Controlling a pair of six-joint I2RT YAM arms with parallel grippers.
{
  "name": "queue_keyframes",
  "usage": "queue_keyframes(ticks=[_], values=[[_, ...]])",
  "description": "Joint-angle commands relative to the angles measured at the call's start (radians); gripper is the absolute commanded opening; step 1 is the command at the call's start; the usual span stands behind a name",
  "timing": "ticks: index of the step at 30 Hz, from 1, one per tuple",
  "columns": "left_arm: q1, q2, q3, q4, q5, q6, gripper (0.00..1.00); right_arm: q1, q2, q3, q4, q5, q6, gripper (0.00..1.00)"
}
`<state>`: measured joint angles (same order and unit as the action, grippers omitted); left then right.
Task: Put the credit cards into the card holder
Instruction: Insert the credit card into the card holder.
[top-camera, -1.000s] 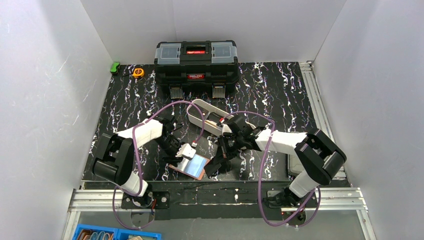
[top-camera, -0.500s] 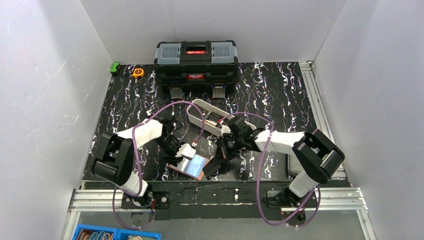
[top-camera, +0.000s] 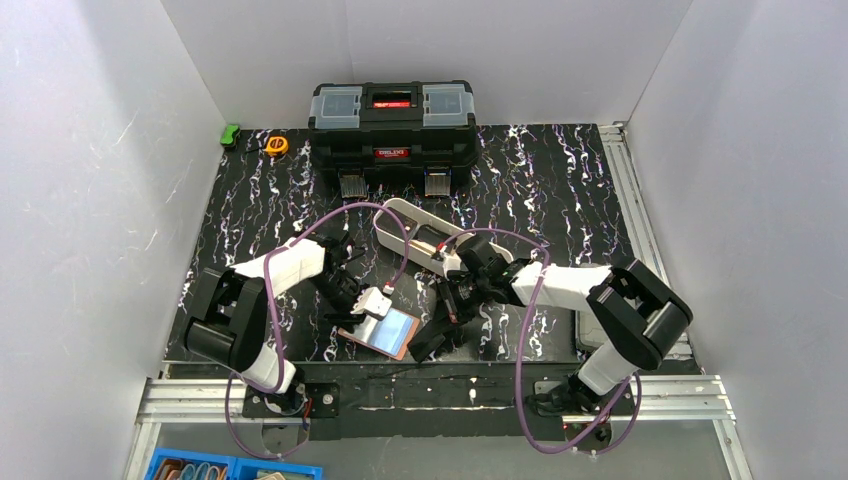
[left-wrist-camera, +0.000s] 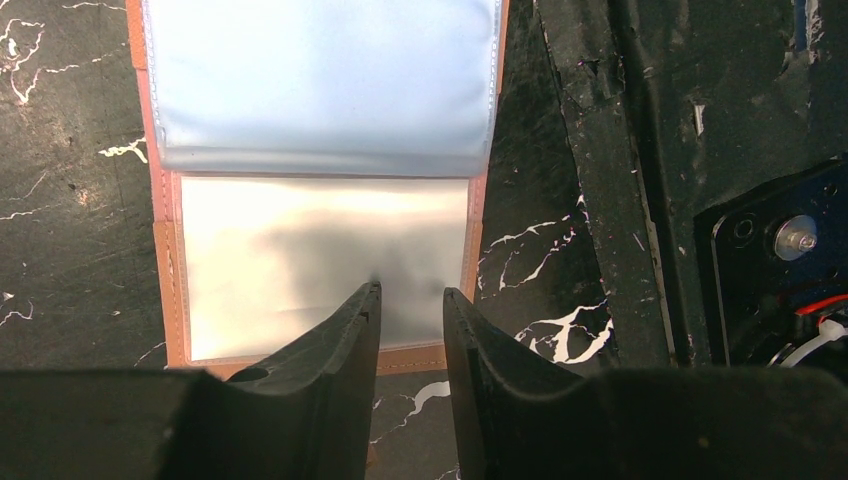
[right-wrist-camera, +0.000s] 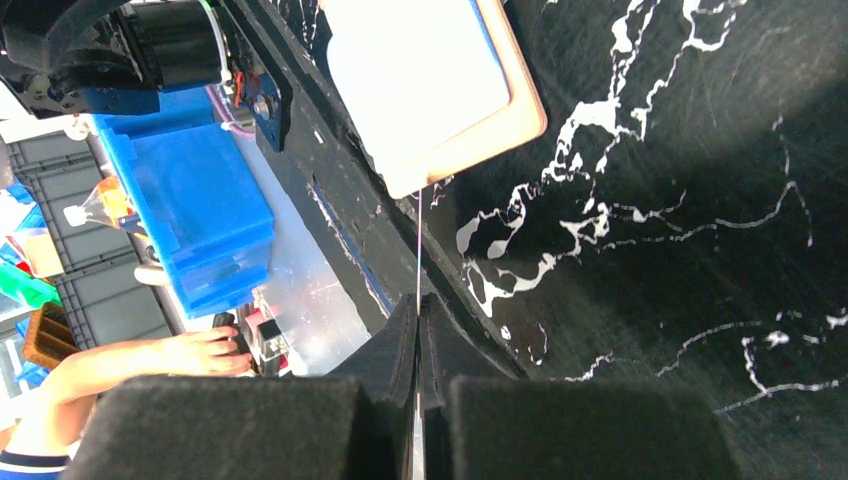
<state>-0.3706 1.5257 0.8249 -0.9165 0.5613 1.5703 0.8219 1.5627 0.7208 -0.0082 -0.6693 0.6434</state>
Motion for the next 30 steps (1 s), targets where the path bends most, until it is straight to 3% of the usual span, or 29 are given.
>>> queue_keyframes(ticks=[1,15,30], values=[[-0.003,-0.024,0.000,-0.017,-0.012,0.005,0.28,-0.003,0.050,0.032,0.082,-0.038,0.007,0.01],[-0.004,-0.027,-0.007,-0.007,-0.015,0.010,0.27,-0.010,0.057,0.000,0.153,-0.073,0.027,0.01],[-0.004,-0.032,-0.011,-0.007,-0.021,0.007,0.27,-0.015,0.013,0.020,0.055,-0.096,-0.041,0.01]])
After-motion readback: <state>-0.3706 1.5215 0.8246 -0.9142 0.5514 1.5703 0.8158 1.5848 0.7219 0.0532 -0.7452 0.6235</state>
